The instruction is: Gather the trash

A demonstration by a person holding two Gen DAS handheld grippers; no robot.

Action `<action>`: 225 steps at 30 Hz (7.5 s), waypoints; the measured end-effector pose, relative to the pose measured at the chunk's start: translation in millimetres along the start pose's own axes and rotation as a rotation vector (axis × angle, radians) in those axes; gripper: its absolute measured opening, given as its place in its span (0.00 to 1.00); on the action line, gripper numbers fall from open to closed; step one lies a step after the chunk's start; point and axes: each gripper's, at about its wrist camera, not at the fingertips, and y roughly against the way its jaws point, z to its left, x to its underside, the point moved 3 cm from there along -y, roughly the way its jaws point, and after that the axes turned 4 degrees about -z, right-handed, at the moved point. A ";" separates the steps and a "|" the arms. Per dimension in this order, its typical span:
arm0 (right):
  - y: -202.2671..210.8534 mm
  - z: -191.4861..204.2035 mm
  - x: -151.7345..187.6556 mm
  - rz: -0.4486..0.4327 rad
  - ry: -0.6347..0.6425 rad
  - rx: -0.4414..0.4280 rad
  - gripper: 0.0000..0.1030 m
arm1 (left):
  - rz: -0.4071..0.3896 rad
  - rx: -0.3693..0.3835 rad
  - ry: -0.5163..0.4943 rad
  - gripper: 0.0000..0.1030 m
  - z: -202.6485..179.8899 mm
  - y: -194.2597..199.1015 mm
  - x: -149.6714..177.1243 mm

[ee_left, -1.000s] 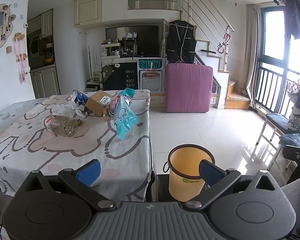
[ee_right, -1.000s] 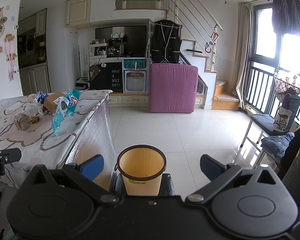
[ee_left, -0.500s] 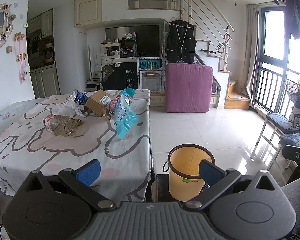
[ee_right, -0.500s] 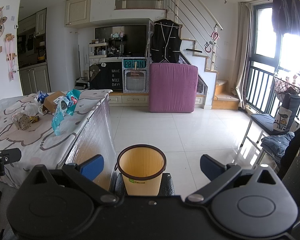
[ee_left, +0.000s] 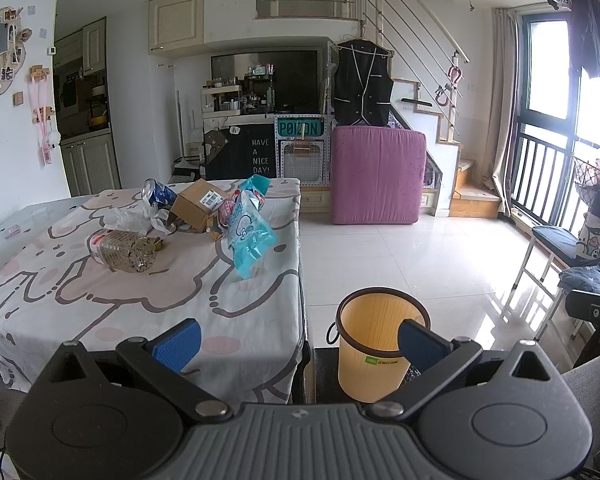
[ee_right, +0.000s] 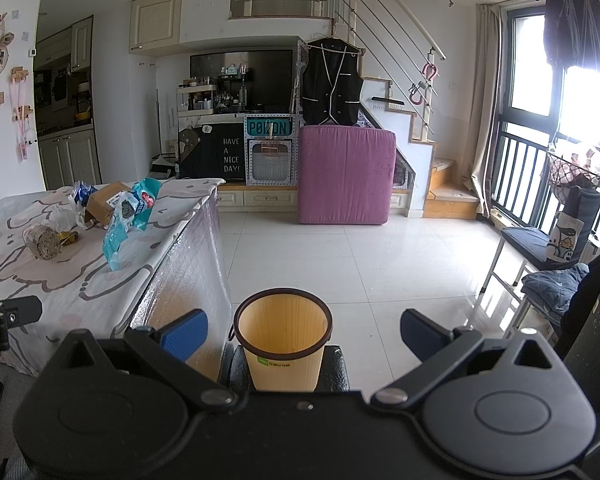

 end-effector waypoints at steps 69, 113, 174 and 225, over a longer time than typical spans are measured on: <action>-249.9 198.6 -43.2 0.025 -0.039 -0.362 1.00 | 0.020 -0.321 0.293 1.00 215.8 -206.3 -18.0; -244.6 252.2 -51.8 0.059 0.000 -0.769 0.15 | 0.048 -0.179 0.573 0.15 263.4 -236.4 -25.0; -260.6 211.1 10.3 0.175 -0.056 -0.448 0.53 | 0.183 -0.127 0.366 0.75 204.0 -225.0 -2.3; -237.6 228.0 -7.8 0.164 0.066 -0.475 0.28 | 0.030 -0.393 0.404 0.71 170.4 -192.9 33.0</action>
